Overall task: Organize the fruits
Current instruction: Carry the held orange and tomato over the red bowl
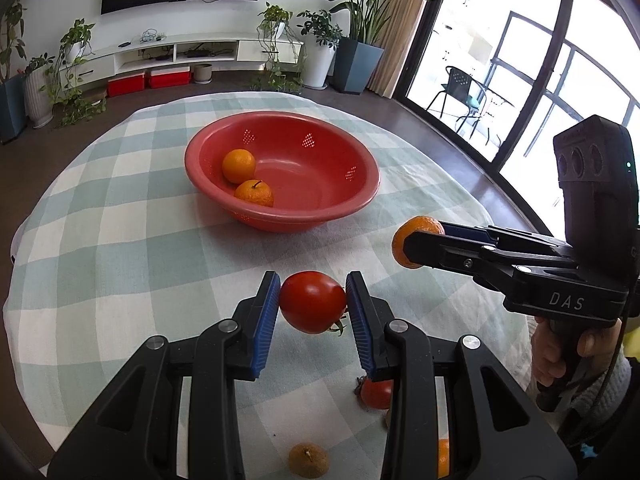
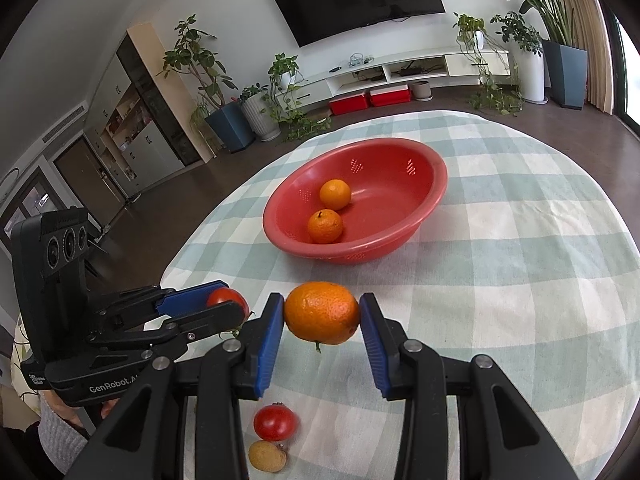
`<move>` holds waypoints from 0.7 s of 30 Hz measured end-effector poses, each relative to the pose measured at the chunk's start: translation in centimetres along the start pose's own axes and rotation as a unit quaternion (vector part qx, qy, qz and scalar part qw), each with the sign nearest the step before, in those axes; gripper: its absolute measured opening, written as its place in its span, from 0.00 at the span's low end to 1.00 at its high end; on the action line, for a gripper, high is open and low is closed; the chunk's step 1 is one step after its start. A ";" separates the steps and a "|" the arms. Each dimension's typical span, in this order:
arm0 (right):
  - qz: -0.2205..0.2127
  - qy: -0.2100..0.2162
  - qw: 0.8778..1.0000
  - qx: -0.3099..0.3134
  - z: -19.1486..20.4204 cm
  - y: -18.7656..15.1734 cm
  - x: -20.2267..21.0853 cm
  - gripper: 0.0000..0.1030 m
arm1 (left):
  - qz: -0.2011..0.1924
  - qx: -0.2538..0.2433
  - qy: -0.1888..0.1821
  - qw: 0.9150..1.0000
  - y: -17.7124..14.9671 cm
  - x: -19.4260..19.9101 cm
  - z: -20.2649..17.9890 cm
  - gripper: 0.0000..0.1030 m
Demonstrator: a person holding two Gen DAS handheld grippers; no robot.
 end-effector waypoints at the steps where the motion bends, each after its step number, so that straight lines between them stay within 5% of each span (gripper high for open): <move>1: -0.002 0.000 1.000 0.000 -0.2 0.5 -0.1 0.40 | -0.001 0.000 -0.001 1.000 0.3 0.0 0.0 0.31; 21: -0.017 0.007 1.000 0.009 -1.3 5.3 -1.5 0.40 | -0.015 -0.006 -0.002 1.000 5.0 -0.9 0.4 0.31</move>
Point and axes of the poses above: each gripper's, at about its wrist camera, not at the fingertips, and x roughly against the way its jaws point, z to its left, y to its top, the point moved 7 cm from there along -x, roughly the way its jaws point, and after that the axes turned 3 degrees about z, right-handed, at the moved point
